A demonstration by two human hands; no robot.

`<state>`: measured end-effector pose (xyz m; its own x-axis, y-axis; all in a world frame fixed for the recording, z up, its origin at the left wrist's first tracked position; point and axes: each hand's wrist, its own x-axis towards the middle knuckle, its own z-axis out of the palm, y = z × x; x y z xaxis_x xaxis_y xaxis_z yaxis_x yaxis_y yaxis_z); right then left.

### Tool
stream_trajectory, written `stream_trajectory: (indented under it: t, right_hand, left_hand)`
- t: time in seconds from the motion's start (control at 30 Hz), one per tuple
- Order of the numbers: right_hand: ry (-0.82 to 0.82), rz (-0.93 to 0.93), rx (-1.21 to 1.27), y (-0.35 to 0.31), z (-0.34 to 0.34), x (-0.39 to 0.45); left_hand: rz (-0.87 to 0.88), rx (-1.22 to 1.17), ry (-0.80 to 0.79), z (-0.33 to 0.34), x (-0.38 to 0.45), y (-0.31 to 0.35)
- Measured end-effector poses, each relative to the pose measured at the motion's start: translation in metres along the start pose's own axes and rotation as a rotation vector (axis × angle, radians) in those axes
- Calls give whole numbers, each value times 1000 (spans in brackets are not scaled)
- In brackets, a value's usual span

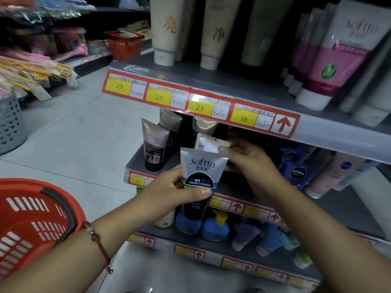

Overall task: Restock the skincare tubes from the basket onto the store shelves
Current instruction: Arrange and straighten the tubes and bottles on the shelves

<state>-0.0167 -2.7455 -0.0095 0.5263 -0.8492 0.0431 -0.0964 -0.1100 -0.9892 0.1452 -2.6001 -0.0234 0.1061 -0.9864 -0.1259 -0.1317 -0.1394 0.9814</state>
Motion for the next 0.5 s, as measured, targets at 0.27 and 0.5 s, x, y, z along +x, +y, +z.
stream_trajectory:
  t: [0.27,0.5]
  right_hand:
    - [78,311,130,34,15,18]
    - [226,181,-245,46,58,52]
  left_hand:
    - [-155,-174,21,7,-9,-11]
    - [-173,-179,69,-1,-18,-7]
